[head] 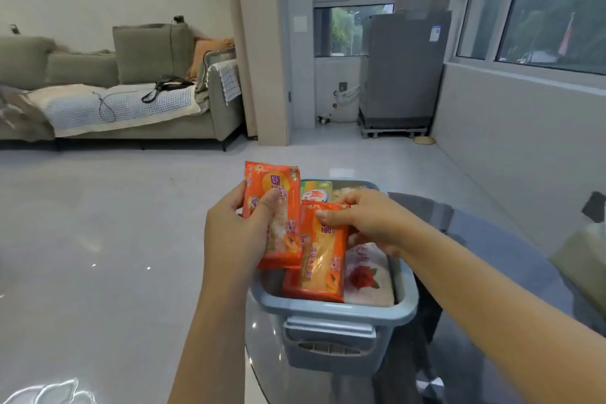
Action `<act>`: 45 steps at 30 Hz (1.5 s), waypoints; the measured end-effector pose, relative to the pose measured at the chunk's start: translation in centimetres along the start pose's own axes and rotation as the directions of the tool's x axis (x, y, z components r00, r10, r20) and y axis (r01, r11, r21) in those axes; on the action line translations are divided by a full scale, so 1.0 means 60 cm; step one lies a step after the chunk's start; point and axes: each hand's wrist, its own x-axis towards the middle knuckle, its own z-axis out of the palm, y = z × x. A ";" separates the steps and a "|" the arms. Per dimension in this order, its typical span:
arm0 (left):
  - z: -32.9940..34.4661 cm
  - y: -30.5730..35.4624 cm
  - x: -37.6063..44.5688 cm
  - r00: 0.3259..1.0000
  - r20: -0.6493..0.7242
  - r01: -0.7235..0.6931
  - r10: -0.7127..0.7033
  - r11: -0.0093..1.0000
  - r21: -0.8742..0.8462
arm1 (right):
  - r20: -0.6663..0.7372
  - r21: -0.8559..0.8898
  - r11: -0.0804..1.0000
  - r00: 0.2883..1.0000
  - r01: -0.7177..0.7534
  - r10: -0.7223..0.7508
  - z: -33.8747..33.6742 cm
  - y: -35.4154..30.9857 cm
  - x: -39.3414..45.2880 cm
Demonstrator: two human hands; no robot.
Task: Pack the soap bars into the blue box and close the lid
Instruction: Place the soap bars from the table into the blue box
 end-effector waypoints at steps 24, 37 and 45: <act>-0.003 -0.041 -0.005 0.979 0.012 0.202 -0.202 0.978 -0.041 | 0.099 -0.576 0.801 0.987 0.162 -0.129 0.025 0.039 0.030; 0.009 -0.038 -0.018 0.985 0.131 0.093 -0.116 0.980 0.173 | -0.059 0.054 0.986 0.986 0.159 -0.156 0.024 0.024 0.008; 0.013 -0.058 -0.013 0.987 0.089 0.085 -0.136 0.898 0.432 | 0.037 -0.164 0.987 0.999 -0.003 0.009 0.023 0.028 0.006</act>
